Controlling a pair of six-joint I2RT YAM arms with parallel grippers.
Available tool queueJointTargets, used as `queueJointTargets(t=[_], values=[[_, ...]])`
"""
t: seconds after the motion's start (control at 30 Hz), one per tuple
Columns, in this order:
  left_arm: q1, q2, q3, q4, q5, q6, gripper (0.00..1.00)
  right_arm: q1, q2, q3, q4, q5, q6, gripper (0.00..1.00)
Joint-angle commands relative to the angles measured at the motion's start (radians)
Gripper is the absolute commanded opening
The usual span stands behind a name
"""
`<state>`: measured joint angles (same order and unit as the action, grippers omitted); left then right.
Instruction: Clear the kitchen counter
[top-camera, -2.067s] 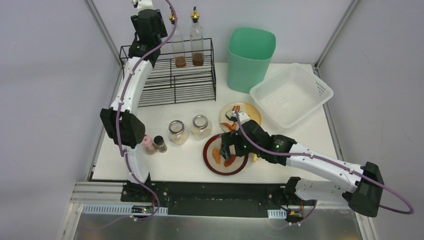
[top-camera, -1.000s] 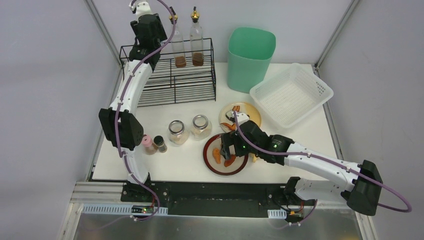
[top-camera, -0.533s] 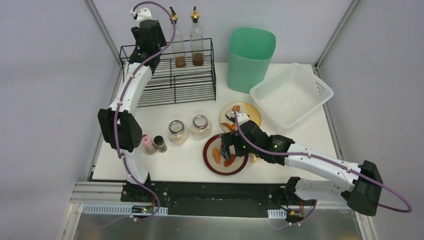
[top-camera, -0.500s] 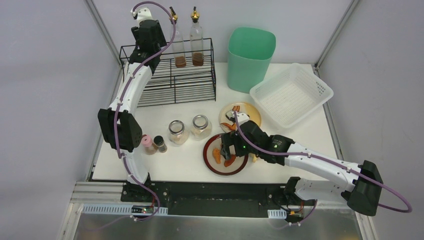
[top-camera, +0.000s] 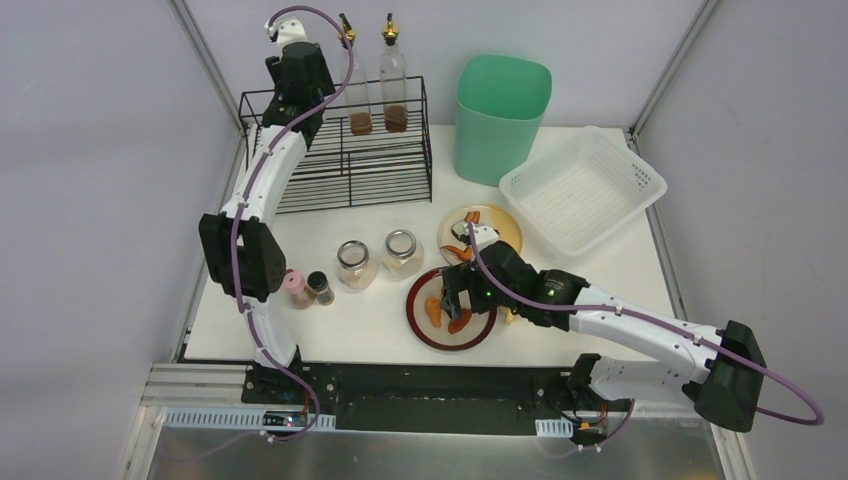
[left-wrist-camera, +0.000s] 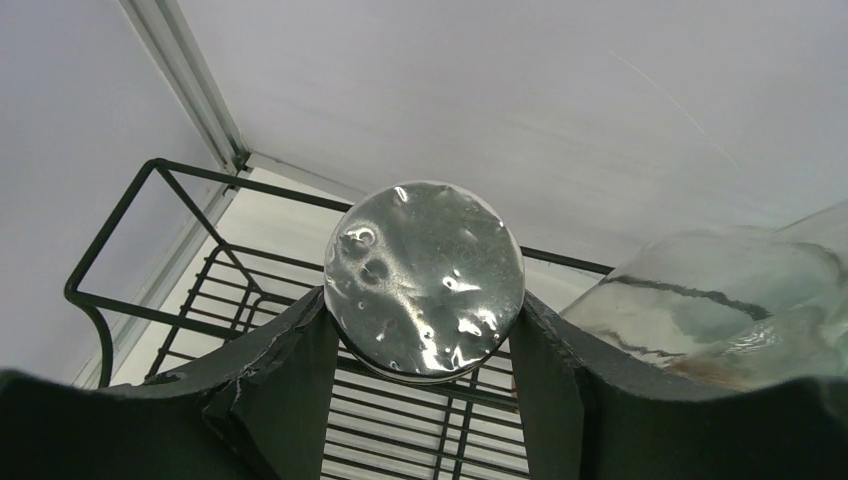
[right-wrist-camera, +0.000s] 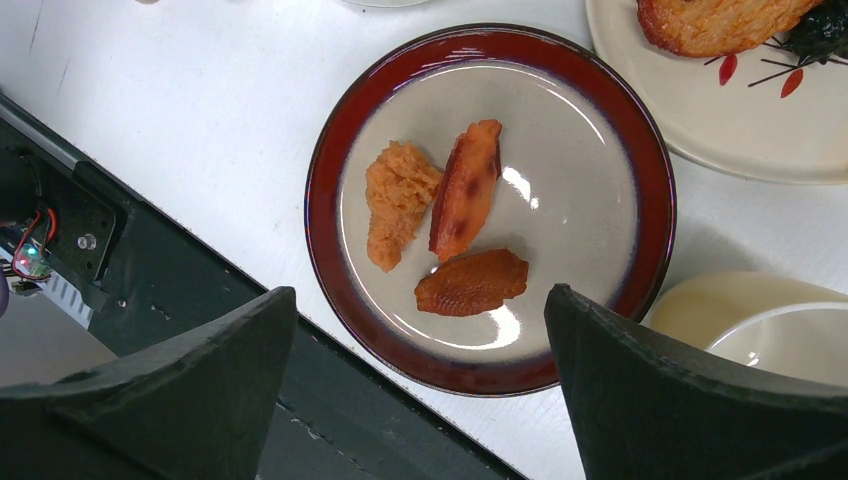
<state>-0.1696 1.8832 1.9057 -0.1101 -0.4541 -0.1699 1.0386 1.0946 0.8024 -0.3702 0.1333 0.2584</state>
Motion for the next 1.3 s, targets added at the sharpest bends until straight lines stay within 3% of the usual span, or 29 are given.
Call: queueJointTargets(t=[0.0, 0.57, 0.87, 1.1, 1.27], values=[[-0.008, 0.019, 0.01, 0.058, -0.018, -0.019, 0.0, 0.004, -0.013, -0.003, 0.03, -0.001, 0.002, 0.99], [-0.007, 0.099, 0.027, 0.054, -0.024, -0.05, 0.02, 0.004, -0.004, -0.005, 0.031, 0.012, 0.004, 0.99], [-0.007, 0.093, 0.021, 0.052, -0.022, -0.071, 0.65, 0.003, 0.004, -0.005, 0.03, 0.017, 0.005, 0.99], [-0.013, 0.055, 0.039, 0.023, -0.008, -0.066, 0.89, 0.004, 0.003, -0.005, 0.033, 0.024, 0.005, 0.99], [-0.034, -0.008, 0.03, -0.02, -0.004, -0.062, 0.96, 0.004, 0.001, -0.004, 0.036, 0.012, 0.008, 0.99]])
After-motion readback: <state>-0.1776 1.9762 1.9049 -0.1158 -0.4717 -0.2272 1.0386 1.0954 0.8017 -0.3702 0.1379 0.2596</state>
